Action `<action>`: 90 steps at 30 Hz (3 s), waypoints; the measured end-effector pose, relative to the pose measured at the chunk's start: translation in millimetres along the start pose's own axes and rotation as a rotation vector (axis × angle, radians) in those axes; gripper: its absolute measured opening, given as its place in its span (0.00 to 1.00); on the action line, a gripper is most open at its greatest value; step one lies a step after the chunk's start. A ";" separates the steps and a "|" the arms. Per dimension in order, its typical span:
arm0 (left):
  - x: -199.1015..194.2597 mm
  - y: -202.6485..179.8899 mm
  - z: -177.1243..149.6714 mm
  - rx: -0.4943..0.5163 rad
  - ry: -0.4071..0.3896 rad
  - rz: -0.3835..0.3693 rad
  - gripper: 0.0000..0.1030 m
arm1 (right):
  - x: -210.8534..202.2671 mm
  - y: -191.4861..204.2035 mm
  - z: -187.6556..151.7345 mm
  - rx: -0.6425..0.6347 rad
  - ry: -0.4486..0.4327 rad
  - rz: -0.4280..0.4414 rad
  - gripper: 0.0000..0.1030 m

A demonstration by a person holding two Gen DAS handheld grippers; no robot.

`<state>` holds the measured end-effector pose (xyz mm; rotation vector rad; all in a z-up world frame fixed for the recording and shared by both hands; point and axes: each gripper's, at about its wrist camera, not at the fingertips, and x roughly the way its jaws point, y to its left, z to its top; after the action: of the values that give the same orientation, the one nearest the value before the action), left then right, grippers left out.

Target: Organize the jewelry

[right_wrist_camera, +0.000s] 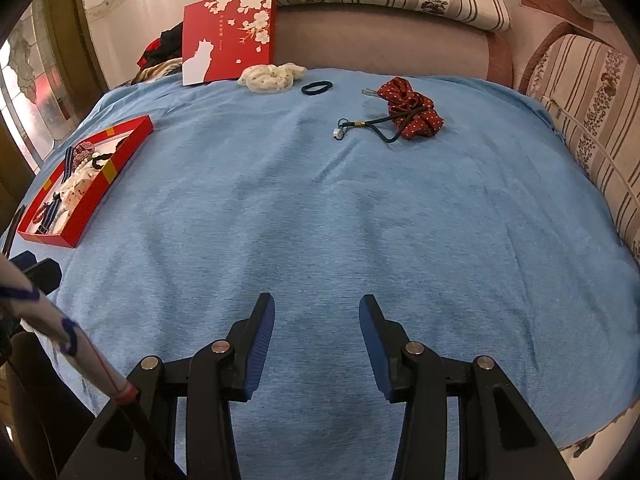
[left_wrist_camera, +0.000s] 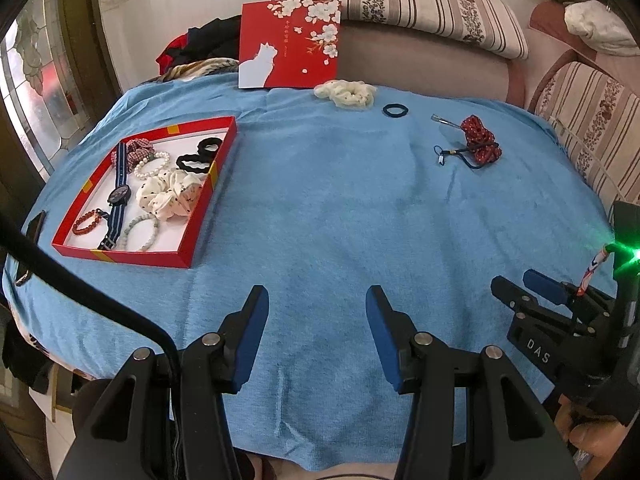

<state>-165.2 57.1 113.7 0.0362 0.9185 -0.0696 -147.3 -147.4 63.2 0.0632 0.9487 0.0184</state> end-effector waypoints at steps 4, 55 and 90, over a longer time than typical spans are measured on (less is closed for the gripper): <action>3.6 -1.9 -0.2 0.006 0.011 -0.003 0.48 | 2.5 -4.5 0.4 0.013 0.004 -0.002 0.46; 88.4 19.4 16.6 -0.077 0.143 0.001 0.48 | 129.2 -57.8 221.1 0.043 0.043 0.139 0.03; 162.2 54.7 105.8 -0.245 0.151 -0.407 0.51 | 112.7 43.5 94.0 -0.266 0.151 0.345 0.16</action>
<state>20.9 97.9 49.0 -0.3785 1.0690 -0.3350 -4.7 -103.5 29.1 -0.0218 1.0697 0.4729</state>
